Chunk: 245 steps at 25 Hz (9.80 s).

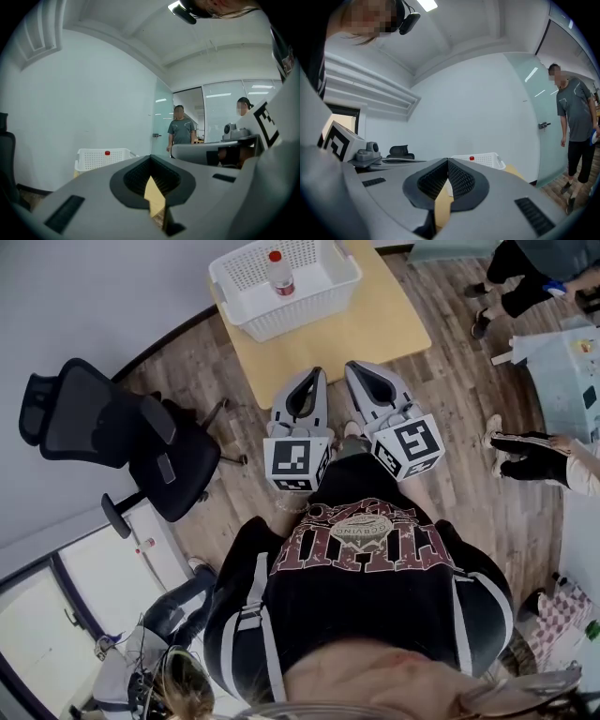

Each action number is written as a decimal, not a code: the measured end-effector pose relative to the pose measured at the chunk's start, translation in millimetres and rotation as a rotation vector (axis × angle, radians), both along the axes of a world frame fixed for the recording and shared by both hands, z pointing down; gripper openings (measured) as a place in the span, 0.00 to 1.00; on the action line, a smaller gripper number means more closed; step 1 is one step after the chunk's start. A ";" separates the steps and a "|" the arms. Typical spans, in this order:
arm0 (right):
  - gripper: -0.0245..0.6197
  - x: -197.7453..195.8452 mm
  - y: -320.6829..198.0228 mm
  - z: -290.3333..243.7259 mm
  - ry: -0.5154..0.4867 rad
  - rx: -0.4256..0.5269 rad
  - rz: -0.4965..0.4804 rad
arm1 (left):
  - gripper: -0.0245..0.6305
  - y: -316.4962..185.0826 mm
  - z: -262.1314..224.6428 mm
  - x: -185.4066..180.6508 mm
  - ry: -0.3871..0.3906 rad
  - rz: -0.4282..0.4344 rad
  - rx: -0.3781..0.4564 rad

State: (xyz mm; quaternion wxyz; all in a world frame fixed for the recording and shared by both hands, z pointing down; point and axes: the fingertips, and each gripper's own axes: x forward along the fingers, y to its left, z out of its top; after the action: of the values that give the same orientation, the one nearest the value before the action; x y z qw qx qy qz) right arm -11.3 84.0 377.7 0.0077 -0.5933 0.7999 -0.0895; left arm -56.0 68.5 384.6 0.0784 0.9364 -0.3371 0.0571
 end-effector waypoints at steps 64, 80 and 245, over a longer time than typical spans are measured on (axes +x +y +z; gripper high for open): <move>0.06 35.8 -189.4 7.0 0.012 -0.033 -0.118 | 0.11 -182.2 1.3 38.0 -0.004 -0.110 -0.014; 0.06 9.9 -240.2 25.9 0.016 -0.075 -0.048 | 0.11 -231.0 17.8 9.3 -0.006 -0.046 -0.037; 0.30 32.9 -364.4 34.1 0.283 -0.197 -0.327 | 0.11 -283.6 27.9 -14.0 -0.025 -0.313 -0.088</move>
State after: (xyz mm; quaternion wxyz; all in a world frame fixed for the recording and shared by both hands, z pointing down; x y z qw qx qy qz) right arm 21.6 -280.4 411.8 -0.1770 -0.4606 0.8658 -0.0829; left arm -70.0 -215.0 412.6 0.1230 0.8674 -0.4770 0.0705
